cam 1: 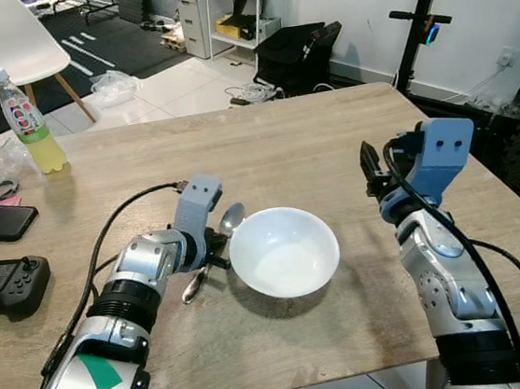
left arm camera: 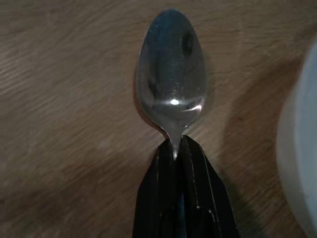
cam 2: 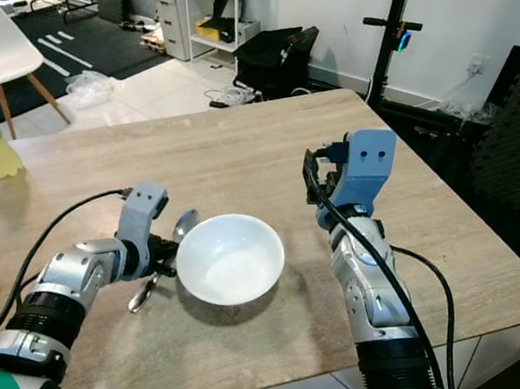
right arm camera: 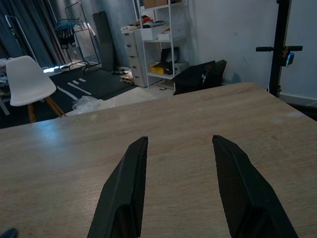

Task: Setting the table

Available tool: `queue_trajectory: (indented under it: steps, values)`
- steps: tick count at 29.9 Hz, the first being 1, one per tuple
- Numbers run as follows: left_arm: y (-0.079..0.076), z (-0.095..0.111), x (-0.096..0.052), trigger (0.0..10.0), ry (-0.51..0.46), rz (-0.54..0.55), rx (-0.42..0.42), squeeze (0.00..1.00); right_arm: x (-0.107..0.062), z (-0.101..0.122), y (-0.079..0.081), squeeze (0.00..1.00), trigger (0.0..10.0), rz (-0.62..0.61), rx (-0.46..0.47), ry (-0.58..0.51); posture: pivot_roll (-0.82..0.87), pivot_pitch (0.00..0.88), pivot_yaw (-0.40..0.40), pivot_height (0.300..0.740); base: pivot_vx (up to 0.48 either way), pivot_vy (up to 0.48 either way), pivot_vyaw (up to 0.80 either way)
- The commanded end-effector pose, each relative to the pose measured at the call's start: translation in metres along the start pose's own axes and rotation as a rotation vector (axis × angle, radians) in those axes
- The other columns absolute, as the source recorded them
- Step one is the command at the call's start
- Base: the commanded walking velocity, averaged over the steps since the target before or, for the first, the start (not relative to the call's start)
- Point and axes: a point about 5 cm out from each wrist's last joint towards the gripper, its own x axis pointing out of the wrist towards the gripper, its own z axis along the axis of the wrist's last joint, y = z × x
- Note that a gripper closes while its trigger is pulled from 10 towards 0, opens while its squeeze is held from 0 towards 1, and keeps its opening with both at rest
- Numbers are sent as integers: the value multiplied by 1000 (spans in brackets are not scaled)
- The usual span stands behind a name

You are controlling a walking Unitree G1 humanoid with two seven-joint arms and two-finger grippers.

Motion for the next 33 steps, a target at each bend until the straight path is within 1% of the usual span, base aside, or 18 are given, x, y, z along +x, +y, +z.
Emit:
queue_trajectory:
  steps: [1,2,3,5,6,9,10,12,13,15,18,20,21,23,27,30,31,33]
  values:
    - [8,-40,2,10000,158,61,-112,0,-3,-3,-1,0,10000,-5,8,4,222,159,82,740,0,0,0]
    - [11,-41,-5,10000,159,95,-151,0,-3,-3,0,0,10000,-4,9,5,224,167,79,740,0,0,0]
    - [11,-41,-5,10000,159,95,-151,0,-3,-3,0,0,10000,-4,9,5,224,167,79,740,0,0,0]
    - [15,-40,-14,10000,157,120,-152,0,-2,-4,0,0,10000,-1,10,7,227,171,80,740,0,0,0]
    - [15,-40,-14,10000,157,120,-152,0,-2,-4,0,0,10000,-1,10,7,227,171,80,740,0,0,0]
    - [20,-40,-24,10000,160,144,-156,0,-2,-4,0,0,10000,1,10,9,233,175,78,740,0,0,0]
    - [20,-40,-24,10000,160,144,-156,0,-2,-4,0,0,10000,1,10,9,233,175,78,740,0,0,0]
    - [26,-42,-27,10000,159,162,-169,0,-1,-5,2,0,10000,7,14,12,236,175,70,740,0,0,0]
    - [26,-42,-27,10000,159,162,-169,0,-1,-5,2,0,10000,7,14,12,236,175,70,740,0,0,0]
    - [34,-43,-28,10000,150,194,-172,0,-1,-6,4,0,10000,15,17,13,233,174,65,740,0,0,0]
    - [40,-42,-27,10000,143,207,-182,0,0,-5,5,0,10000,18,18,11,227,174,64,740,0,0,0]
    - [41,-42,-28,10000,138,215,-187,0,0,-4,5,0,10000,18,18,10,227,174,64,740,0,0,0]
    - [43,-41,-30,10000,129,218,-201,0,0,-4,4,0,10000,16,17,7,219,174,62,740,0,0,0]
    - [42,-40,-30,10000,126,206,-205,0,0,-3,3,0,10000,15,17,6,218,174,62,740,0,0,0]
    - [35,-36,-29,10000,106,163,-222,0,-1,-3,2,0,10000,11,13,6,212,173,62,740,0,0,0]
    - [33,-33,-27,10000,94,157,-230,0,-1,-3,2,0,10000,11,13,5,211,173,62,740,0,0,0]
    - [33,-33,-27,10000,93,160,-230,1000,-1,-2,2,0,10000,12,13,3,209,172,63,740,0,0,0]
    - [34,-33,-26,10000,88,158,-236,1000,-1,-2,2,0,10000,13,13,2,209,172,62,740,0,0,0]
